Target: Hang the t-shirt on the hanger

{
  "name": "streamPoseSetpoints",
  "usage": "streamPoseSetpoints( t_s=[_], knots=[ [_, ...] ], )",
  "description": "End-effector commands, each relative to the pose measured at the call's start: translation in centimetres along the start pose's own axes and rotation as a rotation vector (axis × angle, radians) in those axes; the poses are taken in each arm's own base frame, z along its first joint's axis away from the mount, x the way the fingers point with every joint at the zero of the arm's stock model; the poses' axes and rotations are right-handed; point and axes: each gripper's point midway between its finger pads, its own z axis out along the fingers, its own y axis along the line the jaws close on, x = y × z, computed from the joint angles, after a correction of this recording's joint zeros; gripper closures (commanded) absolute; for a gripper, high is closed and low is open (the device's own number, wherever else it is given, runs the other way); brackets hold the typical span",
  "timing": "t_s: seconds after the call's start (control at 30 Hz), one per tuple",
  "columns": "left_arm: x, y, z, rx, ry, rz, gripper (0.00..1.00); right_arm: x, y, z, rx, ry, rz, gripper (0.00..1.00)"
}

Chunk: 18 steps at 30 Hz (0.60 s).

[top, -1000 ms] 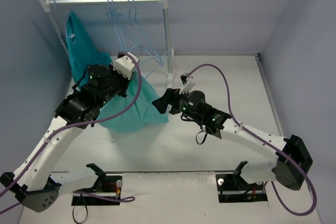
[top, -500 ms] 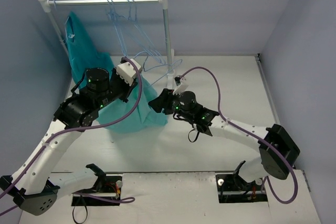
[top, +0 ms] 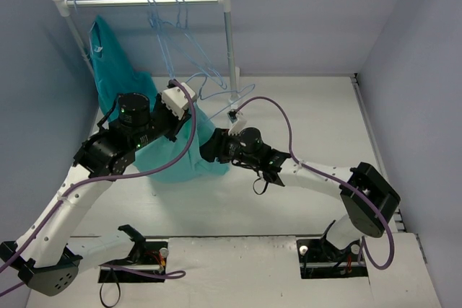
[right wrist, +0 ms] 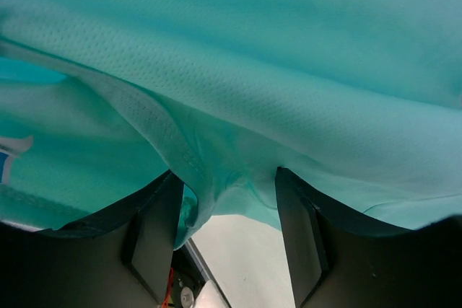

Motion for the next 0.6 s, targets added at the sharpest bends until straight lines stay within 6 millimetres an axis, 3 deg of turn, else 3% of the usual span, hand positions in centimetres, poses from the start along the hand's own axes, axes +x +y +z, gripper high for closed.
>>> streamPoseSetpoints(
  t_s=[0.0,0.1,0.23,0.4,0.57],
  knots=[
    [-3.7,0.5,-1.3,-0.016,-0.148,0.024,1.0,-1.6,2.9,-0.2,-0.114,-0.05,-0.031,0.57],
    [-3.7,0.4,-1.7,-0.015,-0.156,0.025,1.0,-1.1,2.4,0.0,-0.105,-0.039,-0.031,0.75],
    [-3.7,0.4,-2.3,-0.019,-0.156,0.036,1.0,-1.3,1.6,-0.5,-0.078,-0.044,-0.044,0.91],
    [-3.1,0.3,-3.2,-0.02,-0.144,0.067,1.0,-2.9,-0.9,-2.3,0.04,-0.074,-0.126,0.97],
    [-1.6,0.2,-4.1,-0.028,-0.127,0.102,1.0,-6.2,-4.2,-5.6,0.136,-0.121,-0.152,1.0]
  ],
)
